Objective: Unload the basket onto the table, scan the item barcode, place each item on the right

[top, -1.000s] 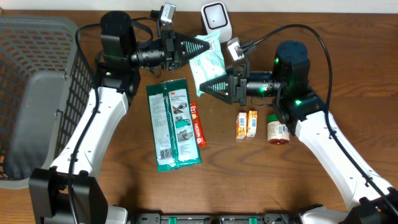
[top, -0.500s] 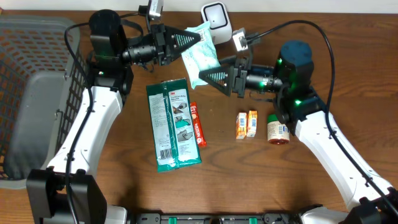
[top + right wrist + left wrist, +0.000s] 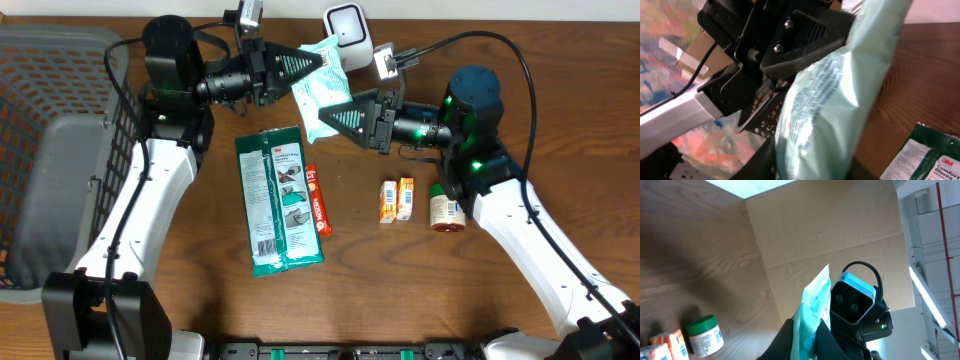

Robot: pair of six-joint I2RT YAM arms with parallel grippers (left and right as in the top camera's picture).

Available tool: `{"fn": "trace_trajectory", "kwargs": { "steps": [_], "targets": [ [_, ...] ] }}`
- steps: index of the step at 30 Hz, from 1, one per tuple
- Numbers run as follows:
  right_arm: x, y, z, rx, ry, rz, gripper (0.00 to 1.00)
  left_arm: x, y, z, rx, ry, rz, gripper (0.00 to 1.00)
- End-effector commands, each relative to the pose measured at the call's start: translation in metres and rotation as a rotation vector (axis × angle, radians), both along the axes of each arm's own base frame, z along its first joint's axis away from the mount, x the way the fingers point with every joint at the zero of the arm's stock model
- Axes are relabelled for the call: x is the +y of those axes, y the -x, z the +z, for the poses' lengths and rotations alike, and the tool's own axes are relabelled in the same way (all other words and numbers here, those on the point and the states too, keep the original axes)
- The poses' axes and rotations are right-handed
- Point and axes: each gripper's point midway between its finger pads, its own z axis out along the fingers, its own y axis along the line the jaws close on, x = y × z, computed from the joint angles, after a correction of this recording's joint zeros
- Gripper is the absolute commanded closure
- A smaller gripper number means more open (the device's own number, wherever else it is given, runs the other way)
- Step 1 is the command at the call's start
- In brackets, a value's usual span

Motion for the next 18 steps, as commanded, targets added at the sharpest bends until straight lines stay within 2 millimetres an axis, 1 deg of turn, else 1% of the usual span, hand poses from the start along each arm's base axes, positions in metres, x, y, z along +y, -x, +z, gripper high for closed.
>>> {"fn": "trace_trajectory", "kwargs": {
  "steps": [1, 3, 4, 6, 7, 8, 9, 11, 13, 14, 16, 18],
  "targets": [
    [0.005, 0.006, 0.007, -0.039, -0.011, 0.024, 0.85, -0.001, 0.001, 0.003, -0.009, 0.002, -0.012, 0.92],
    [0.005, 0.006, 0.009, -0.055, -0.012, 0.025, 0.92, -0.001, 0.002, 0.003, -0.009, 0.003, -0.015, 0.93],
    [0.005, 0.006, 0.008, -0.077, -0.007, 0.025, 0.98, -0.001, 0.002, 0.003, -0.011, 0.002, -0.014, 0.92],
    [0.005, 0.006, 0.005, -0.095, 0.006, 0.027, 0.99, -0.001, 0.001, 0.003, -0.023, -0.001, -0.010, 0.91],
    [0.005, 0.006, 0.002, -0.100, 0.016, 0.028, 0.99, 0.000, 0.001, 0.003, -0.038, -0.005, -0.008, 0.78],
    [0.005, 0.007, -0.005, -0.105, 0.043, 0.032, 0.99, 0.003, -0.004, 0.003, -0.062, -0.013, 0.016, 0.60],
    [0.005, 0.007, -0.010, -0.108, 0.058, 0.034, 0.99, 0.006, -0.006, 0.002, -0.072, -0.016, 0.029, 0.53],
    [0.004, 0.009, -0.022, -0.109, 0.096, 0.044, 0.99, 0.015, -0.014, 0.002, -0.076, -0.020, 0.072, 0.46],
    [0.002, 0.012, -0.034, -0.108, 0.137, 0.055, 0.99, 0.027, -0.022, 0.002, -0.076, -0.023, 0.120, 0.43],
    [0.001, 0.013, -0.040, -0.109, 0.156, 0.060, 0.99, 0.035, -0.026, 0.002, -0.079, -0.025, 0.143, 0.39],
    [-0.003, 0.014, -0.052, -0.100, 0.194, 0.059, 0.99, 0.049, -0.032, 0.002, -0.081, -0.028, 0.178, 0.37],
    [-0.010, 0.009, -0.064, -0.074, 0.238, 0.027, 0.99, 0.061, -0.036, 0.002, -0.080, -0.029, 0.201, 0.37]
  ]
}}
